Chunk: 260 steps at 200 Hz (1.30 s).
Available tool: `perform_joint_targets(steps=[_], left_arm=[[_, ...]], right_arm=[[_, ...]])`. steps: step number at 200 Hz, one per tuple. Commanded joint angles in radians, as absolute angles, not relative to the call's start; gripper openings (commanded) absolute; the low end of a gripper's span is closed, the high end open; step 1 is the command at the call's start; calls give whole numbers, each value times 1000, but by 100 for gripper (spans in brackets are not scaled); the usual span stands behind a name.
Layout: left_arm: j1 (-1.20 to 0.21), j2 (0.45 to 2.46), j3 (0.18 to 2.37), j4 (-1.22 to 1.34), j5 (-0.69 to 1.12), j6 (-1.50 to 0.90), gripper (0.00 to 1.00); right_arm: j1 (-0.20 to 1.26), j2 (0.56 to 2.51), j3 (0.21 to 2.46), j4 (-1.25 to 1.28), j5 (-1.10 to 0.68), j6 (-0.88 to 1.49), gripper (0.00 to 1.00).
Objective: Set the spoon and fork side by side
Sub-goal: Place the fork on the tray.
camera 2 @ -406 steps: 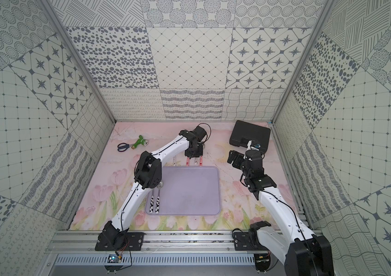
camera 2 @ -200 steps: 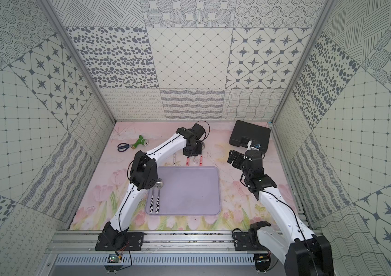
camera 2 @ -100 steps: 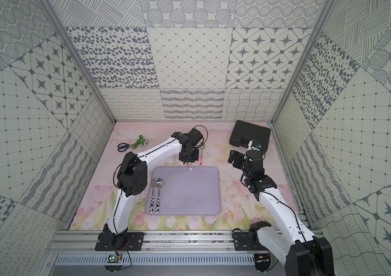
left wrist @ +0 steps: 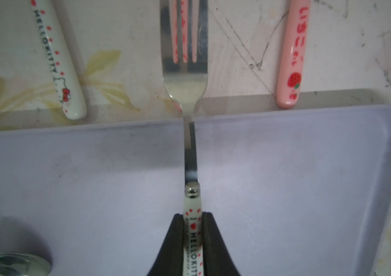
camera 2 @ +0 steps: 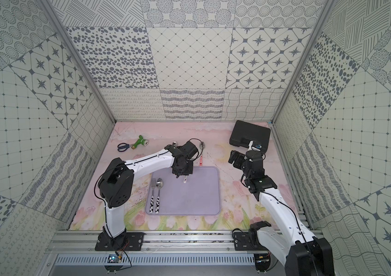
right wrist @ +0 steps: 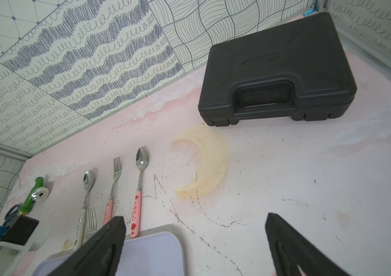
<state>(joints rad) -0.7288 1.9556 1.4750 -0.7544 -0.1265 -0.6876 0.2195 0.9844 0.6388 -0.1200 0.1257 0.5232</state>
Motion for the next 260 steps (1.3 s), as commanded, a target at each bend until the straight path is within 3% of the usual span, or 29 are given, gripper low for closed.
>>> perform_joint_targets(steps=[1, 137, 260], left_arm=[[-752, 1879, 1354, -674, -155, -753, 0], [-862, 1646, 976, -595, -201, -910, 0], [-988, 1545, 853, -616, -247, -1030, 0]], right_arm=[[225, 967, 627, -97, 147, 505, 97], [225, 965, 629, -101, 154, 501, 97], [225, 959, 630, -106, 147, 503, 97]])
